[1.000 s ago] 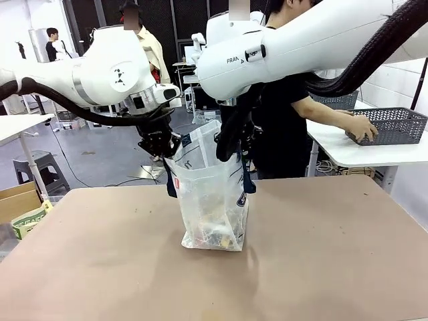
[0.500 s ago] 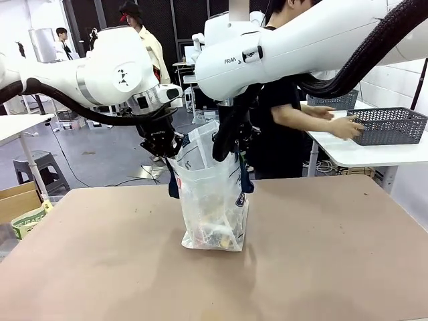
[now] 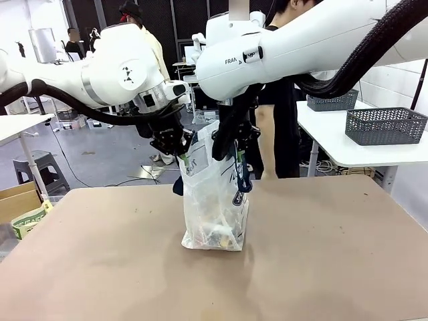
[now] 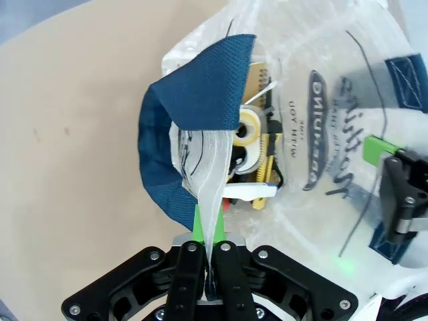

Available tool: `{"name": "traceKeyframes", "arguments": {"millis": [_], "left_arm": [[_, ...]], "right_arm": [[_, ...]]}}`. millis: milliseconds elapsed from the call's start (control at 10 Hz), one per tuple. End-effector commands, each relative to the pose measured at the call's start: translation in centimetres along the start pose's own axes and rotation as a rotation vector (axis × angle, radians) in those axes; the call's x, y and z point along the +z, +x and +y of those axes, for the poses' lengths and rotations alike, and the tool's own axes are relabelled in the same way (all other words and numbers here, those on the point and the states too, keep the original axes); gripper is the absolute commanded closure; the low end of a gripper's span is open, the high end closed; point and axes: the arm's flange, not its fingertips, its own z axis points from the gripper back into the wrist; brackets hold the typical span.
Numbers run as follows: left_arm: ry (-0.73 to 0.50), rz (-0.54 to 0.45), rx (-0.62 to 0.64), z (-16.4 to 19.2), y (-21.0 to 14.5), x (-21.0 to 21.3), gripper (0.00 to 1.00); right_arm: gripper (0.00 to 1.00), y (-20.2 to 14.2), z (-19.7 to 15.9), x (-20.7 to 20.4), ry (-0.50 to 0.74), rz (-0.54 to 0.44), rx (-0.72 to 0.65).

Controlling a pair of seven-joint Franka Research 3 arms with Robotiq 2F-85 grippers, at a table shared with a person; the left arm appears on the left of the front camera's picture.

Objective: Transfer purchased items from the store into the shopping bag.
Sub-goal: Move the Reusable shopping bag to the right side of the table.

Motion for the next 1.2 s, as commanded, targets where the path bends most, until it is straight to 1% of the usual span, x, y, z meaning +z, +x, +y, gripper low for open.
{"name": "traceKeyframes", "arguments": {"millis": [0, 200, 400, 500, 700, 800, 900, 1100], "left_arm": [[-0.042, -0.012, -0.049, -0.6, -0.6, 0.4, 1.0], [-0.051, 0.01, -0.05, -1.1, -0.7, 0.1, 1.0], [-0.038, 0.066, 0.03, -1.8, -0.9, 0.3, 1.0], [-0.031, 0.008, -0.035, -1.6, -0.5, 0.0, 1.0], [-0.031, 0.008, -0.035, -1.6, -0.5, 0.0, 1.0], [-0.031, 0.026, -0.019, -1.6, -0.7, -0.1, 1.0], [-0.042, 0.02, -0.031, -2.1, -0.7, 0.1, 1.0], [-0.035, 0.02, -0.03, -2.5, -0.9, 0.1, 1.0]], "right_arm": [[1.0, 0.7, 0.6, -0.6, 0.067, 0.007, -0.037], [1.0, 1.4, 1.1, -0.8, 0.077, 0.004, -0.022], [1.0, 1.6, 1.2, -0.6, 0.088, 0.006, -0.031], [1.0, 1.0, 1.1, -0.7, 0.06, 0.006, -0.017], [1.0, 1.0, 1.1, -0.7, 0.06, 0.006, -0.017], [1.0, 1.0, 1.4, -0.7, 0.064, 0.008, -0.016], [1.0, 1.2, 1.4, -0.8, 0.079, -0.006, -0.009], [1.0, 1.4, 1.8, -0.9, 0.082, -0.001, -0.013]]}}
